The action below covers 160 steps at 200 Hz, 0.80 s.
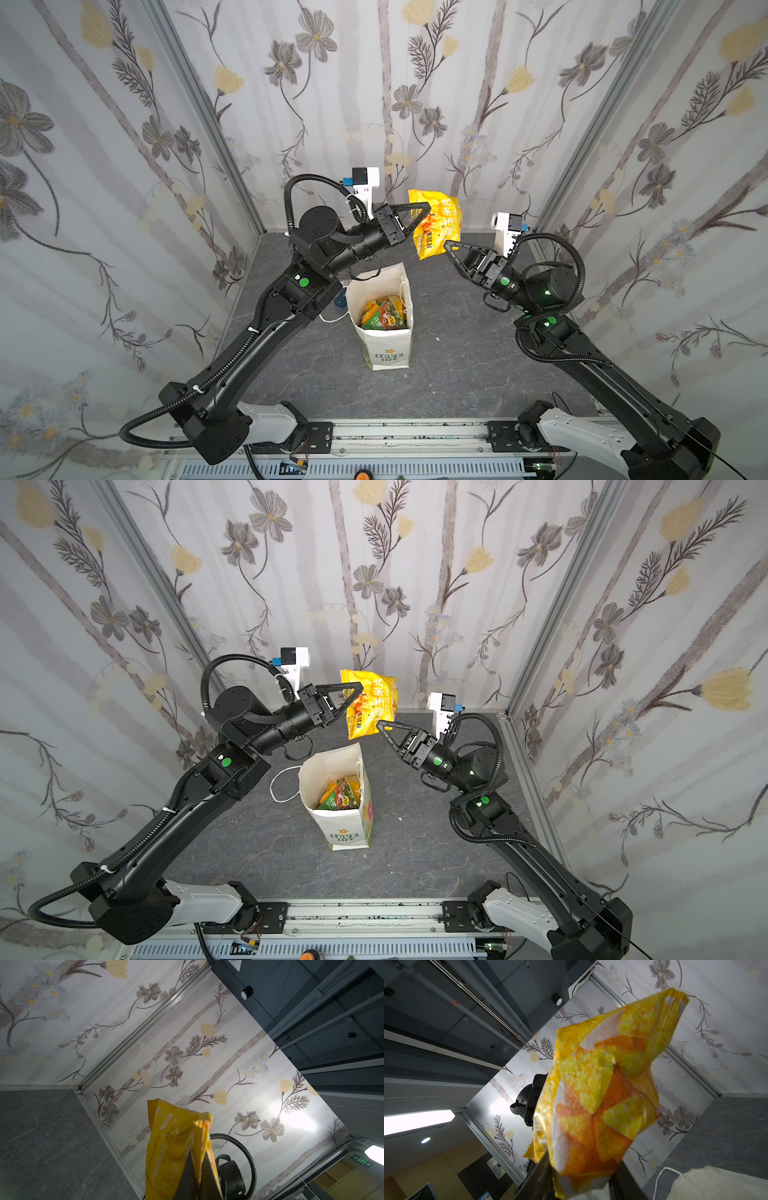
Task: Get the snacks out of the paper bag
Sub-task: 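Lift the yellow packet out with the left gripper toward the right gripper, then take the yellow packet with the right gripper while the left gripper releases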
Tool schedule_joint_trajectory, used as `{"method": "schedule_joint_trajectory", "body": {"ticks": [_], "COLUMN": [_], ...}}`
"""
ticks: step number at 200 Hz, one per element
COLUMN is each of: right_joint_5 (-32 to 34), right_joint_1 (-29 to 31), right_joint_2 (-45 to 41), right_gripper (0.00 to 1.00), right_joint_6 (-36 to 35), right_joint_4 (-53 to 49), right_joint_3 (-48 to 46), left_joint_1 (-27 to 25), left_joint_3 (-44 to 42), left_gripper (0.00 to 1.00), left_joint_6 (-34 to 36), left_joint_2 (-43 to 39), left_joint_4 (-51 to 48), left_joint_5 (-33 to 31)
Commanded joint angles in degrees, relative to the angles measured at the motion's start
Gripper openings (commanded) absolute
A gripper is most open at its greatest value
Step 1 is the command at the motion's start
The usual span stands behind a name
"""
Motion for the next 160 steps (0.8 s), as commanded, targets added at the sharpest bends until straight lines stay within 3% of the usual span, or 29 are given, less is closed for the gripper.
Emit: {"method": "schedule_joint_trajectory", "body": {"ticks": [1,17,33,56,79,124,160], "right_joint_5": [0.5,0.9,1.3,1.7,1.7,-1.8,-5.5], "right_joint_1": [0.0,0.1,0.1,-0.3,-2.2,-12.8,-22.3], "right_joint_2": [0.3,0.2,0.0,-0.2,-0.2,3.7,11.5], "right_gripper": [0.24,0.12,0.0,0.0,0.0,0.0,0.0], "right_joint_6": [1.0,0.6,-0.1,-2.2,-4.5,-8.4,-11.4], "right_joint_4": [2.5,2.1,0.7,-2.2,-5.4,-12.1,-15.3], "right_joint_3": [0.9,0.9,1.4,2.5,3.7,6.7,7.8], "left_joint_1": [0.3,0.6,1.0,1.7,1.9,1.7,0.0], "left_joint_3": [-0.5,-1.1,-1.9,-2.7,-1.3,1.6,1.9], "left_gripper": [0.0,0.02,0.17,0.44,0.63,0.81,0.94], "left_joint_6": [-1.0,-0.5,0.5,3.8,12.6,32.9,42.0], "left_joint_2": [-0.3,-0.7,-1.7,-3.4,-6.9,-11.9,-13.4], "left_joint_4": [2.9,2.8,2.4,-0.4,-8.7,-29.8,-42.9], "left_joint_5": [0.6,0.5,-0.1,-2.4,-6.6,-17.7,-22.5]}}
